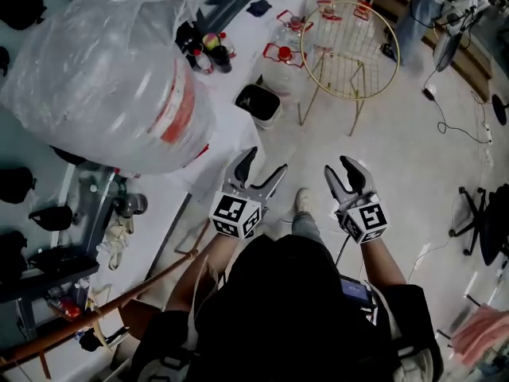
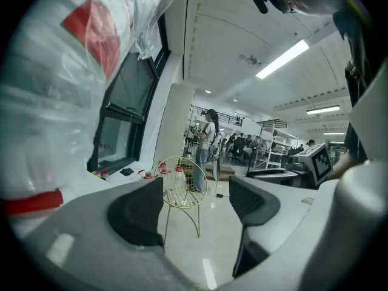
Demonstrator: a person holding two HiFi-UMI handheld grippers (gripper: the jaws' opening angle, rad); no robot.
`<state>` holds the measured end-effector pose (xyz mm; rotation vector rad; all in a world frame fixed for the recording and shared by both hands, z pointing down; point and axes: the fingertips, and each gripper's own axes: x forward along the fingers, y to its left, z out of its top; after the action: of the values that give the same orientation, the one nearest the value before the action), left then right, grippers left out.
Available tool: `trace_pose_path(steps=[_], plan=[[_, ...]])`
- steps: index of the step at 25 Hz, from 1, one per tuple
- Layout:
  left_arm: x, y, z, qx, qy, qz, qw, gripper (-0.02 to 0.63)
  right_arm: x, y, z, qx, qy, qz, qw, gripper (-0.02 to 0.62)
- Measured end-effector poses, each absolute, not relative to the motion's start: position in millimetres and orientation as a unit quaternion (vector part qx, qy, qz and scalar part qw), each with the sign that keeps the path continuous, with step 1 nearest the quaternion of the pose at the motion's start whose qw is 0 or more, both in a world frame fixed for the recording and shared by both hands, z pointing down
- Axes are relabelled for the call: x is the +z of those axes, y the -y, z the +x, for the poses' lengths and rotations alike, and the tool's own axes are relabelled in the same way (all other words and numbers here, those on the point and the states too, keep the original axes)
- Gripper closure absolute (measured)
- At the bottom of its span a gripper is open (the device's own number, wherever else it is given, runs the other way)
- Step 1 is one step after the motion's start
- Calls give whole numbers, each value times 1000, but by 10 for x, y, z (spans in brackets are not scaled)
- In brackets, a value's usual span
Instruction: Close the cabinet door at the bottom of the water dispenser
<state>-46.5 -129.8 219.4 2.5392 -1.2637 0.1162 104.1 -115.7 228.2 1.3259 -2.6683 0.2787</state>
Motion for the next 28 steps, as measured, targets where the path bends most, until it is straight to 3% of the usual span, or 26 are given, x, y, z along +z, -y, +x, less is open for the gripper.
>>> trace_pose_path(steps=[7, 19, 28], plan=[[1673, 1083, -811, 31, 461, 881, 104, 273, 1891, 1127, 706, 100, 907, 407, 40, 453], [1324, 879, -1287, 8, 528, 847, 62, 504, 1449, 1196, 374, 64, 927, 369, 7, 520], [1202, 892, -1471, -21, 560, 826, 66, 589, 1211, 1274, 31, 86, 935, 342, -28, 541]])
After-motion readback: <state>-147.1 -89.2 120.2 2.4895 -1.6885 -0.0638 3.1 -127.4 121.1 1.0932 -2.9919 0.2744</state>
